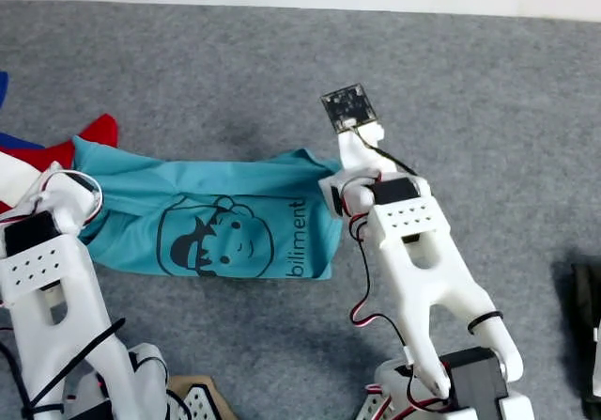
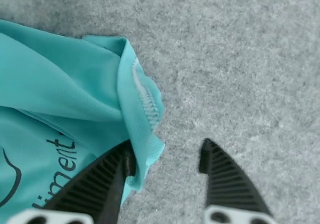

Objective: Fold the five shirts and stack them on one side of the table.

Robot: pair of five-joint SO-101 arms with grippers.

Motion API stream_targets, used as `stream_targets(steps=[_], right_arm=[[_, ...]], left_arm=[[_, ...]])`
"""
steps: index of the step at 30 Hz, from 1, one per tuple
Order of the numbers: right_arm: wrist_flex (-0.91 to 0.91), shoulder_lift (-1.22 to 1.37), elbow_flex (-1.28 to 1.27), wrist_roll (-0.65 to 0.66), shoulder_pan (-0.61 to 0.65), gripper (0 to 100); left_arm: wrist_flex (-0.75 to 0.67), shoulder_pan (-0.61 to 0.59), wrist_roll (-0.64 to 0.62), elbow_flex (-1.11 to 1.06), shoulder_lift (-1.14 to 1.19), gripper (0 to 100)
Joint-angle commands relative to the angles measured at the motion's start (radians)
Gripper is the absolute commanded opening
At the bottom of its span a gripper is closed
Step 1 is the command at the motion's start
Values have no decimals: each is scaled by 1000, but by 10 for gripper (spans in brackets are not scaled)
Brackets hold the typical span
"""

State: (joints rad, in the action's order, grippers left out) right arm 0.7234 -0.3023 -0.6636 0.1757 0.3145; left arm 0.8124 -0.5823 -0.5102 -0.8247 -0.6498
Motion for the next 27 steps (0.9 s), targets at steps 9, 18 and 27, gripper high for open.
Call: stream_targets(steps=[9,18,27], right_arm=[[116,-10,154,-55,27,286],[148,-10,35,-60,42,286],[70,1,-19,-61,97,286]], left_arm=[[-71,10,-6,-48,-25,6],[-72,15,-6,-50,-25,6],[-71,16,-5,-51,-25,6]])
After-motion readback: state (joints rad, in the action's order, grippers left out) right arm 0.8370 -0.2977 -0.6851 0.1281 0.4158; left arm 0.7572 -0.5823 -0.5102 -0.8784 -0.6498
